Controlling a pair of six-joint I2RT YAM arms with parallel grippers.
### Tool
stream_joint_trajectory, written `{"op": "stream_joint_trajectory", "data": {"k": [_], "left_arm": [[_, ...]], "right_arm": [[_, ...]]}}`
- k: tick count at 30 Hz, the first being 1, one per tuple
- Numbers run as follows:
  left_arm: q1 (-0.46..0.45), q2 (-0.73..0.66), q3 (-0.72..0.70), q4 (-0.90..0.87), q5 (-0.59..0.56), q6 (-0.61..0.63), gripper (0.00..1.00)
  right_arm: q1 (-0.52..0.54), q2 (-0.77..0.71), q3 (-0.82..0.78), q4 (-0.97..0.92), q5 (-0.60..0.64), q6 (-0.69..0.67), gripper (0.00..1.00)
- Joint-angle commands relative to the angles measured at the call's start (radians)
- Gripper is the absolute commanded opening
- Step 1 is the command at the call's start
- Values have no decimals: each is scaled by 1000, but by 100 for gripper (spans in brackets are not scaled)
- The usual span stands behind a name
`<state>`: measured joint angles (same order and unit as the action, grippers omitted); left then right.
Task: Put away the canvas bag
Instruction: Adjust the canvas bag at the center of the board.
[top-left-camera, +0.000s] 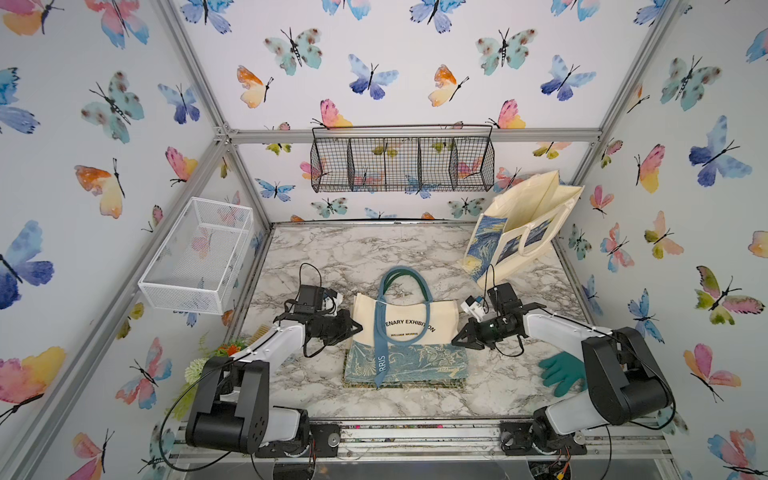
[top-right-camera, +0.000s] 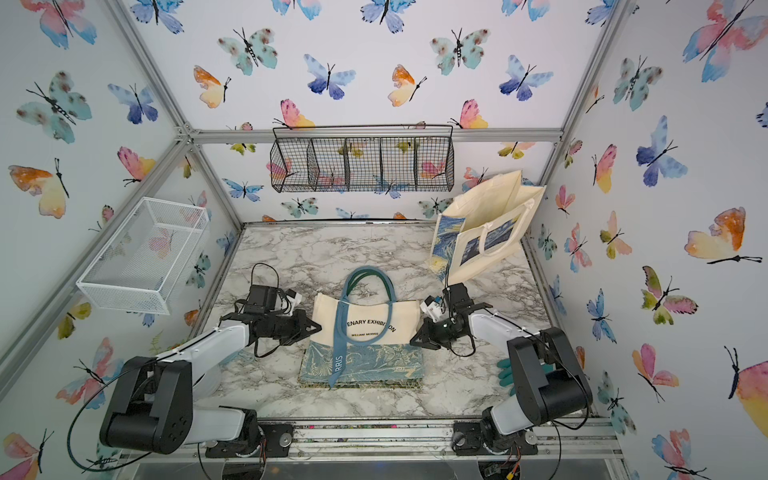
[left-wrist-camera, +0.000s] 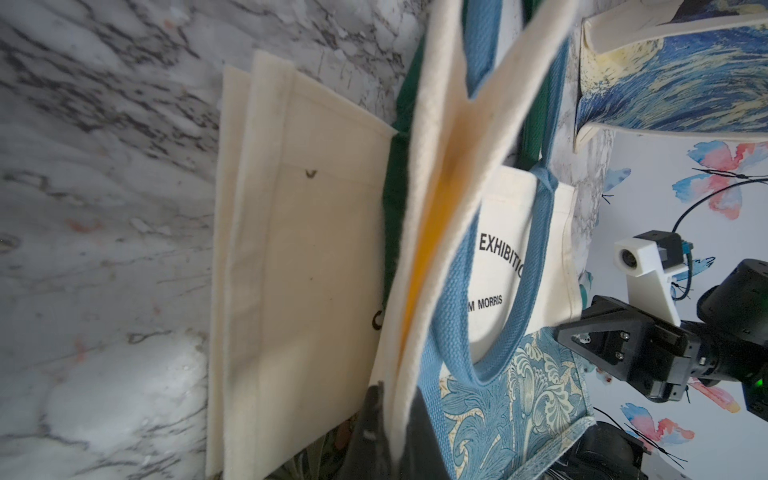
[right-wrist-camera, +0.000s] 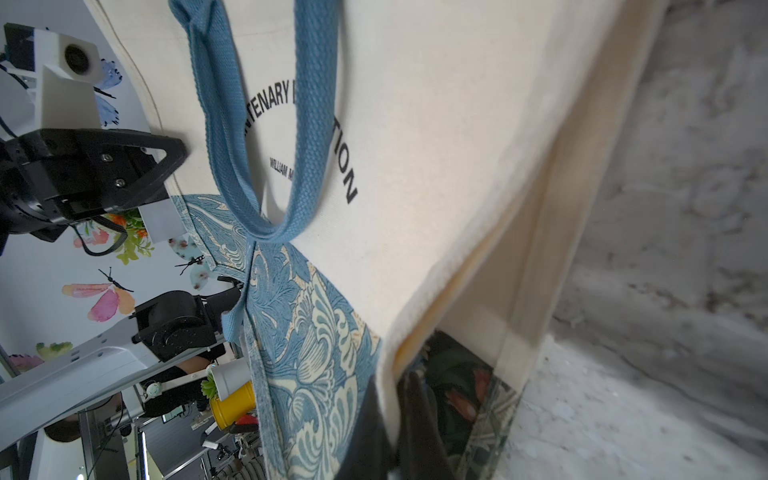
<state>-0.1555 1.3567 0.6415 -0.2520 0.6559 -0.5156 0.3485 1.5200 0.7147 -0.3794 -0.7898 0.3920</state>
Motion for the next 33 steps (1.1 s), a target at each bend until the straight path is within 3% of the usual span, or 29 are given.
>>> {"op": "stream_joint_trajectory", "data": {"k": [1,7,9,11,13,18,21,23,28,29,33], "left_arm": [[20,-10,6,26,-1,12,0],[39,-10,29,0,-4,22,5],[39,-28,32,-16,-9,26,20],[39,-51,32,-36,-23,29,36],[42,-73,41,-63,-46,35,44],[52,-138,109,-150,-145,68,47],[52,-174,155,-184,-163,86,47],[50,-197,170,-174,-153,86,46],[-16,-264,106,-25,-35,29,40],[-44,-263,88,-2,-31,11,36],[-117,-240,2,82,-15,-56,3]], "right_arm": [[41,58,-48,-66,-89,-36,4],[41,62,-31,-93,-3,-45,19],[41,42,0,-122,70,-38,32],[41,22,31,-147,136,-32,37],[41,-1,68,-181,218,-25,41],[40,-69,164,-278,461,-3,43],[40,-120,203,-309,544,10,43],[40,-151,216,-300,520,7,40],[45,-184,156,-121,197,22,20],[51,-172,143,-90,147,32,15],[89,-113,71,57,-11,67,8]]}}
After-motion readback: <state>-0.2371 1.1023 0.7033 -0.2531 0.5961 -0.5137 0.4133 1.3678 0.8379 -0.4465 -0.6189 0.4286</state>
